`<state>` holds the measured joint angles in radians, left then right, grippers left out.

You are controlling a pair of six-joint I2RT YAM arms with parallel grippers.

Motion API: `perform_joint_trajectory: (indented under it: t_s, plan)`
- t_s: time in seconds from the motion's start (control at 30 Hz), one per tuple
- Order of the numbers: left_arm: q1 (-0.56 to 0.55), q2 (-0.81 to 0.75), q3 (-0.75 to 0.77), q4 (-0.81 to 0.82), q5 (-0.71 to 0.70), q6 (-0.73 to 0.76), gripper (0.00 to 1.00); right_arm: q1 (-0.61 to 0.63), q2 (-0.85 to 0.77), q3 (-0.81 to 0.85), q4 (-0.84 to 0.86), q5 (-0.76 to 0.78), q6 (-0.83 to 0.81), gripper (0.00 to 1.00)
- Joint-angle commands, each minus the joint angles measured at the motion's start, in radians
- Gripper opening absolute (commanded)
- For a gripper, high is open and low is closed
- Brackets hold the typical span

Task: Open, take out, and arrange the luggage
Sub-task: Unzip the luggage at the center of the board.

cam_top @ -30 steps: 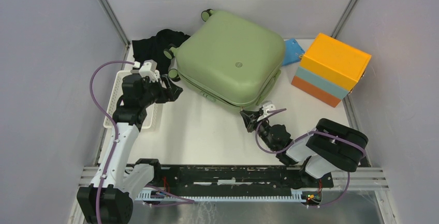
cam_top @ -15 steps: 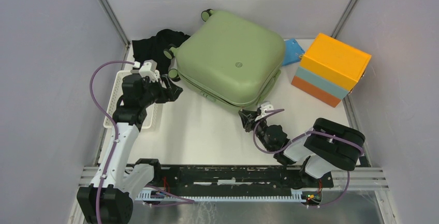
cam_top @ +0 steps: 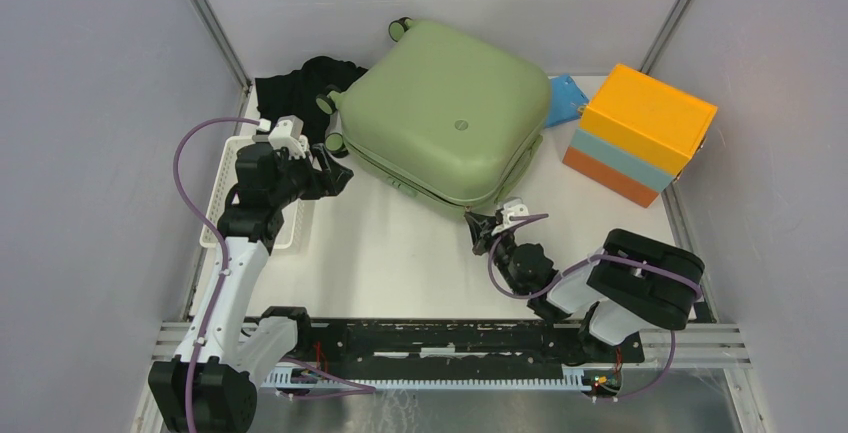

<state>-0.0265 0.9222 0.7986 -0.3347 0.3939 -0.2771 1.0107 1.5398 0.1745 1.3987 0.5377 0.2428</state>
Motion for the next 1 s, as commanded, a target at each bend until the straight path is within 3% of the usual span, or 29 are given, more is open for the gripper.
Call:
perform_joint_trajectory:
  t_s: [0.0, 0.23, 0.4, 0.5, 0.6, 0.7, 0.97]
  plan:
    - [-0.003, -0.008, 0.011, 0.034, -0.001, 0.040, 0.80, 0.002, -0.044, -0.012, 0.050, 0.054, -0.056, 0.00]
    - [-0.003, -0.002, 0.003, 0.053, 0.028, 0.028, 0.78, 0.003, -0.133, -0.030, -0.134, 0.135, -0.116, 0.00]
    - [-0.003, 0.032, -0.015, 0.116, 0.141, -0.012, 0.70, 0.003, -0.178, -0.036, -0.214, 0.175, -0.146, 0.00]
    - [-0.004, 0.051, -0.033, 0.166, 0.220, -0.094, 0.66, 0.003, -0.202, -0.039, -0.233, 0.174, -0.163, 0.00]
    - [-0.019, 0.049, -0.092, 0.256, 0.271, -0.269, 0.65, 0.003, -0.200, -0.040, -0.228, 0.163, -0.161, 0.00]
    - [-0.085, 0.016, -0.176, 0.353, 0.187, -0.416, 0.65, 0.003, -0.187, -0.043, -0.204, 0.156, -0.148, 0.00]
    - [-0.319, 0.039, -0.291, 0.505, -0.244, -0.717, 0.66, 0.003, -0.177, -0.040, -0.182, 0.129, -0.137, 0.00]
